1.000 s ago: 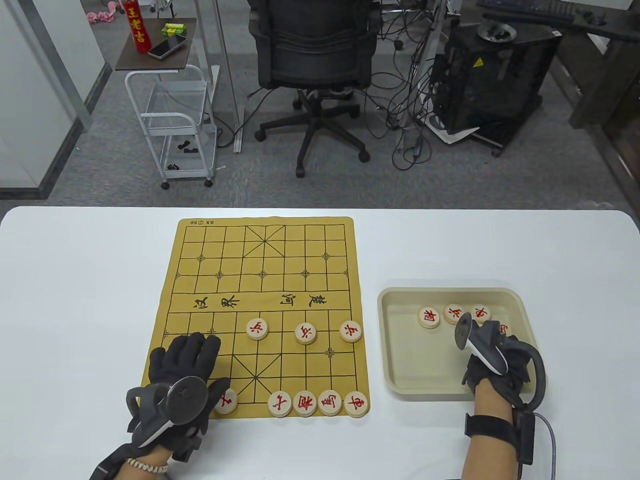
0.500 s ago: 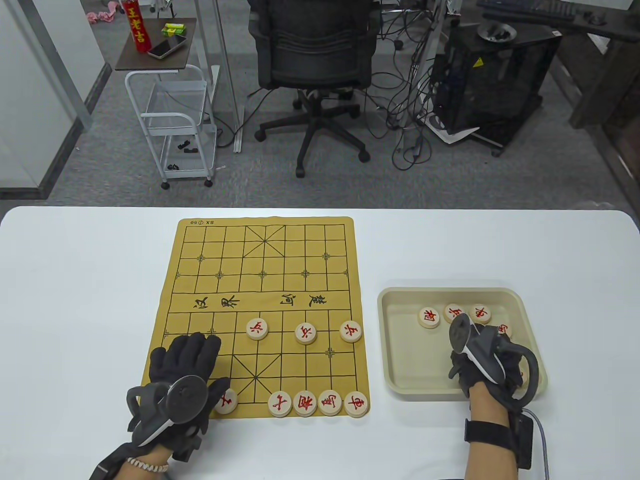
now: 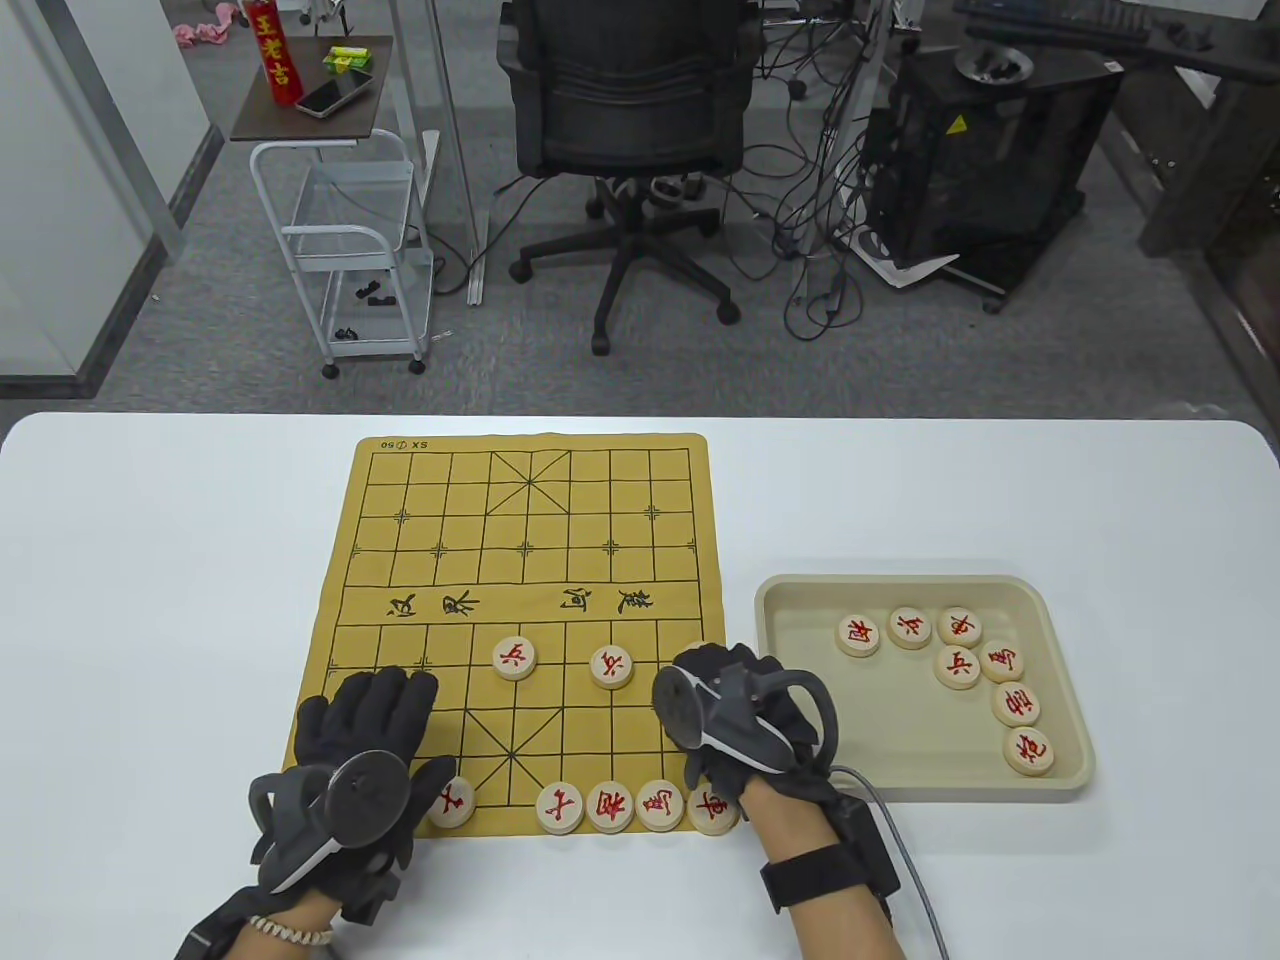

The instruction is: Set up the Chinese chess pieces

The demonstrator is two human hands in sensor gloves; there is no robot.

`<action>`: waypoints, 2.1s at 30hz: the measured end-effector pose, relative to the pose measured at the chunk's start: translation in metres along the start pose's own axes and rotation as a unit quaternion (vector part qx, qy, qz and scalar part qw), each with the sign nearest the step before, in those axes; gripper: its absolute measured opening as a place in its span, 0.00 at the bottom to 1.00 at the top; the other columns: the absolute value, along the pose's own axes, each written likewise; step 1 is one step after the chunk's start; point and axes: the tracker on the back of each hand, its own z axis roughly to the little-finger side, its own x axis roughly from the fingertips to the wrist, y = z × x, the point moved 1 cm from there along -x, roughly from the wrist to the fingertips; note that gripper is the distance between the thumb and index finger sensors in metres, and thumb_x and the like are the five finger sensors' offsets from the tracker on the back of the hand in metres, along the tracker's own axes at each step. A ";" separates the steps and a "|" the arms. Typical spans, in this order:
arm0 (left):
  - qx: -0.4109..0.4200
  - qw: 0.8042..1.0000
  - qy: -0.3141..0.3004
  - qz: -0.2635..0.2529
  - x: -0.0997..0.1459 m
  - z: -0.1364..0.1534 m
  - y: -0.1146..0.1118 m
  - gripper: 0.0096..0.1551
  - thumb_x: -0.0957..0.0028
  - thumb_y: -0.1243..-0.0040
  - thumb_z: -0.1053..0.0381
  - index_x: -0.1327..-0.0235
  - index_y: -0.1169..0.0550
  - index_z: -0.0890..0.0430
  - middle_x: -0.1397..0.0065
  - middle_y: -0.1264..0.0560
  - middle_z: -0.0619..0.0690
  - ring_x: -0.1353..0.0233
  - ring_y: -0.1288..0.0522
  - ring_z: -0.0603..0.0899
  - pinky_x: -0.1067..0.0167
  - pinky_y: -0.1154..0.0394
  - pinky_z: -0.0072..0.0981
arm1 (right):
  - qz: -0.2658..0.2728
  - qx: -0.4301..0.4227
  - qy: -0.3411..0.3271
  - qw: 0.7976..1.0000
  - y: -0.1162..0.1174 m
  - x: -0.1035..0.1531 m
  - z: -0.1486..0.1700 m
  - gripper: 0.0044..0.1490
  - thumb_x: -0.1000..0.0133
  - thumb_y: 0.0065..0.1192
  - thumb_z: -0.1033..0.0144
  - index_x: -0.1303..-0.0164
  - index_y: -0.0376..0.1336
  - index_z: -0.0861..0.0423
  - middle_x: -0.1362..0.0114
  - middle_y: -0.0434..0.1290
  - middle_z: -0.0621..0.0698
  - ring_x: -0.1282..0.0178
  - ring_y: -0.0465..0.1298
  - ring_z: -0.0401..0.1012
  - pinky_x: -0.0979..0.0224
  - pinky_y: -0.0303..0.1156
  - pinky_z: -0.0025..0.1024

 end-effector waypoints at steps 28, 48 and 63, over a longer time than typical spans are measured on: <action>-0.006 1.000 -0.006 0.004 0.000 -0.004 -0.002 0.51 0.58 0.35 0.36 0.21 0.42 0.44 0.14 0.40 0.57 0.16 0.41 0.73 0.27 0.50 0.77 | -0.150 0.107 0.347 0.920 -0.004 0.067 0.220 0.41 0.49 0.78 0.50 0.26 0.66 0.50 0.20 0.69 0.55 0.34 0.76 0.46 0.33 0.73 0.48; -0.004 1.000 0.000 0.012 -0.001 -0.002 -0.004 0.51 0.58 0.35 0.36 0.21 0.42 0.44 0.14 0.40 0.57 0.16 0.41 0.72 0.27 0.50 0.77 | -0.184 0.042 0.425 0.885 0.034 0.087 0.263 0.37 0.50 0.80 0.51 0.32 0.68 0.50 0.21 0.70 0.55 0.36 0.77 0.45 0.35 0.74 0.46; 0.000 1.000 0.001 0.016 -0.002 -0.002 -0.005 0.51 0.58 0.35 0.36 0.21 0.42 0.44 0.14 0.40 0.57 0.16 0.41 0.73 0.26 0.50 0.77 | -0.097 0.025 0.432 0.896 0.036 0.095 0.266 0.40 0.57 0.83 0.42 0.37 0.68 0.47 0.30 0.76 0.52 0.49 0.80 0.37 0.43 0.77 0.40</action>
